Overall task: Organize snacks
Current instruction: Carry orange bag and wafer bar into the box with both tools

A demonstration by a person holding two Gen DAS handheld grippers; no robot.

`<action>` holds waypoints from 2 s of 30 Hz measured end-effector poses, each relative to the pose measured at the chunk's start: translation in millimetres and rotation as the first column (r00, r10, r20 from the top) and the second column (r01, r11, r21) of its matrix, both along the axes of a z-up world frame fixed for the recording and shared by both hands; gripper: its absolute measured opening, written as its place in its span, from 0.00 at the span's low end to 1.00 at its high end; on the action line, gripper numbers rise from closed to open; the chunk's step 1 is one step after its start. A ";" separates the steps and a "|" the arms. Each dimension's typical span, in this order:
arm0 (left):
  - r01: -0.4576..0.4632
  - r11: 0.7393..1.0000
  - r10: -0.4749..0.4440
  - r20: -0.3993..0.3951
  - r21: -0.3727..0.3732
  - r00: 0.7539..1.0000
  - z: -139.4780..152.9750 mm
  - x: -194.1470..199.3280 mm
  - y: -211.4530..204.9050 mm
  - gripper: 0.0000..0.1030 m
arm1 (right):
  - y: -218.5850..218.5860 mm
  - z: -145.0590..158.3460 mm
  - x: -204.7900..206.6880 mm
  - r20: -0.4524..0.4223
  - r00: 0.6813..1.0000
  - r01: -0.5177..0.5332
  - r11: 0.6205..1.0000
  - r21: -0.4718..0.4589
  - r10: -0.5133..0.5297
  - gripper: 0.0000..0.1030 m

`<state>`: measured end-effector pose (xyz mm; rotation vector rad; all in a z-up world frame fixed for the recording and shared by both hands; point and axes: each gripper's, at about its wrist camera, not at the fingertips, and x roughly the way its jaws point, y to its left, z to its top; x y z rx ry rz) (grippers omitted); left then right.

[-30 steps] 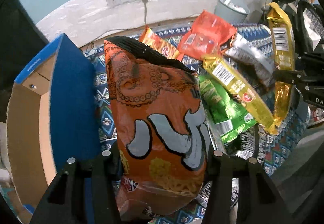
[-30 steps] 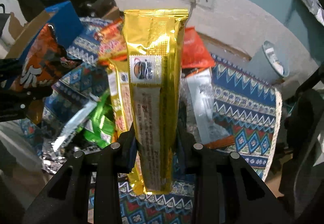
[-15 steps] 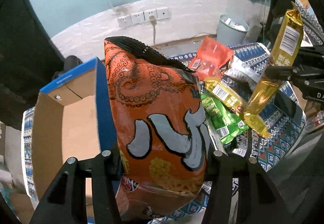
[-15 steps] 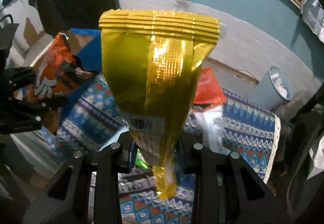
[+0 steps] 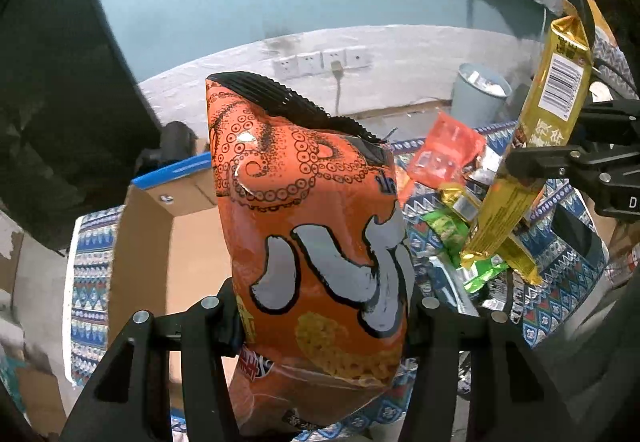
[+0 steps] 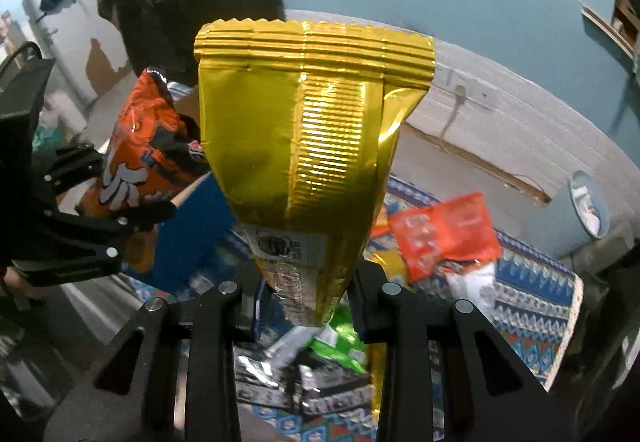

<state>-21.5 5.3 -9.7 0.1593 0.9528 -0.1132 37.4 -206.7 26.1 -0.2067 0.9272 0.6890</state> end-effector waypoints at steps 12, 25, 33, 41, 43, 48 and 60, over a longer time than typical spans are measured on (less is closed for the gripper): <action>-0.086 0.995 0.082 0.068 0.057 0.994 11.3 -16.0 51.6 0.53 | 68.7 31.9 -3.7 0.011 0.993 -0.120 0.989 0.081 0.119 0.29; -0.192 0.981 0.188 0.092 0.040 0.978 10.6 -32.5 106.4 0.53 | 150.4 37.1 -14.4 0.002 0.969 -0.244 0.964 0.101 0.246 0.29; -0.257 0.966 0.255 0.077 0.016 0.964 -1.3 -36.3 138.2 0.53 | 183.7 20.2 -16.9 -0.072 0.955 -0.280 0.956 0.084 0.286 0.30; -0.311 0.950 0.311 -0.002 0.003 0.950 -23.0 -29.5 158.4 0.57 | 202.0 -11.2 -9.2 -0.184 0.946 -0.266 0.963 0.040 0.268 0.35; -0.320 0.947 0.320 -0.009 0.019 0.947 -26.4 -28.7 157.4 0.62 | 204.3 -11.2 -6.0 -0.183 0.953 -0.239 0.971 0.027 0.240 0.48; -0.325 0.944 0.324 0.016 0.050 0.946 -23.8 -29.1 152.6 0.75 | 201.9 -8.5 0.7 -0.161 0.969 -0.184 0.983 0.028 0.186 0.66; -0.287 0.957 0.286 0.033 0.041 0.958 -18.2 -29.3 135.2 0.76 | 168.8 3.0 16.6 -0.070 0.995 -0.071 0.996 0.057 0.075 0.67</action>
